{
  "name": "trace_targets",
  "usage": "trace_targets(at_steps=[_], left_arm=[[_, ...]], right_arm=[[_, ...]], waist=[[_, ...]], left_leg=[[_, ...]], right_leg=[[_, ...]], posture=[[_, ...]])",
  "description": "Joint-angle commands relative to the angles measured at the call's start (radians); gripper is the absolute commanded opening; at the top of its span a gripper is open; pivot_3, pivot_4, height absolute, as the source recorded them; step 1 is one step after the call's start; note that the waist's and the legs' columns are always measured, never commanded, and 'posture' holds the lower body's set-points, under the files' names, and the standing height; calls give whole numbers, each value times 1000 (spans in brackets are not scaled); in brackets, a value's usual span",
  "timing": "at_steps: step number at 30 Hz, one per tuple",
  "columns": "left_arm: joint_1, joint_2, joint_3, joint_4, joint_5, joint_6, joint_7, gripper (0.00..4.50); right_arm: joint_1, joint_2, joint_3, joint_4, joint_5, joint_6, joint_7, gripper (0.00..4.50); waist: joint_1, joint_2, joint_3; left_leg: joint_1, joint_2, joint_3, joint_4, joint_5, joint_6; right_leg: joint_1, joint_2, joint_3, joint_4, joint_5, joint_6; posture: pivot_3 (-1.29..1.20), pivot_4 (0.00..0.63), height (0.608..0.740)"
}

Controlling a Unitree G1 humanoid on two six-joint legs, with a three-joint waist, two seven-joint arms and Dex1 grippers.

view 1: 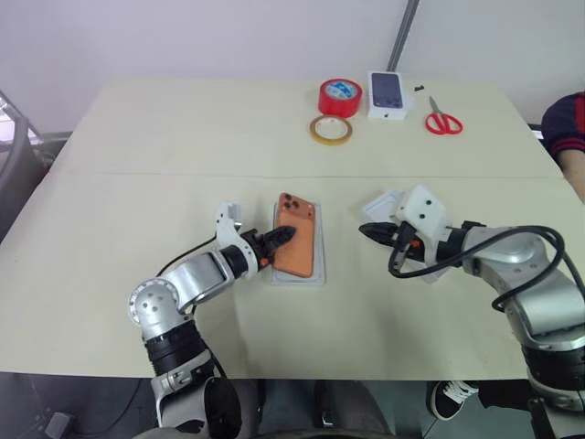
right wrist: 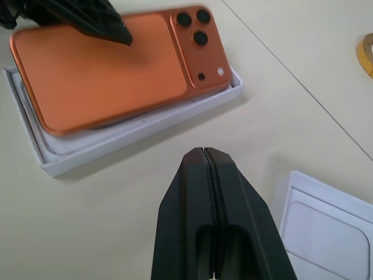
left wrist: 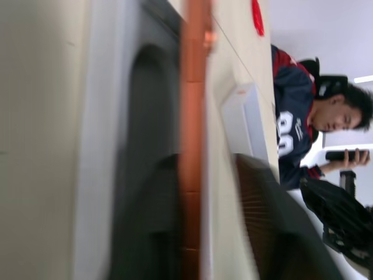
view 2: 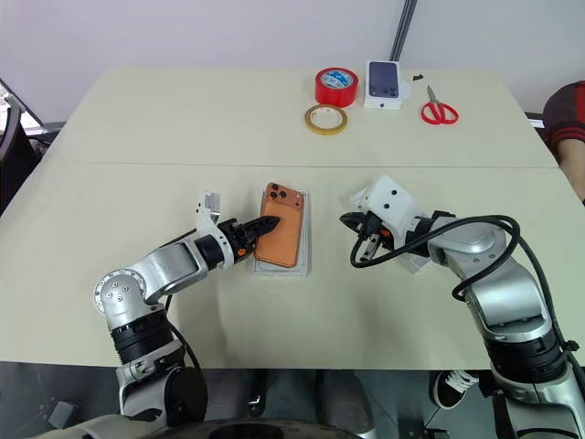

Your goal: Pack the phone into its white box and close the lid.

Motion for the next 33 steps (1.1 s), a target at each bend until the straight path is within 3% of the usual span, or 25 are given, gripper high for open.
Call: trace_targets(at_steps=[1,3,14,20,23,30,33], left_arm=[[5,12,-51,-5,-55,-39,6,3179],[9,34,-66,-8,-79,-50,14,4255],[28,405,-170,-99,-219,-62,-70,4255],[6,611,-229,-127,-32,-153,-235,4255],[17,741,-392,-165,231,-286,-398,3486],[-18,779,-687,-102,560,-436,-601,72],[-42,757,-756,-67,640,-461,-660,72]], right_arm=[[-15,-16,-11,2,13,-27,-8,0],[-19,-18,-6,7,15,-33,-9,0],[-35,-22,16,27,18,-54,-12,0],[-75,-22,82,45,0,-30,-20,0],[-126,1,173,76,-42,53,-65,0],[-220,61,356,145,-153,92,-137,0],[-254,84,406,183,-197,85,-160,0]], waist=[[1,0,0],[1,0,0],[-3,1,0],[-3,1,0],[-4,2,0],[-3,2,0],[-5,2,0]], left_leg=[[0,0,0,0,0,0],[0,0,0,0,0,0],[1,1,0,0,1,-1],[1,0,0,0,1,-1],[1,0,0,-1,1,-1],[1,0,0,-1,1,-1],[0,0,0,-1,1,-1]], right_leg=[[0,0,0,0,0,0],[0,0,0,0,0,0],[1,0,0,0,0,0],[1,0,0,0,0,0],[1,0,0,0,0,0],[0,0,0,-1,0,-1],[-1,0,0,-1,0,-1]], posture=[[0,150,740],[0,150,740],[0,150,740],[0,150,740],[0,150,740],[0,150,740],[0,150,740]])
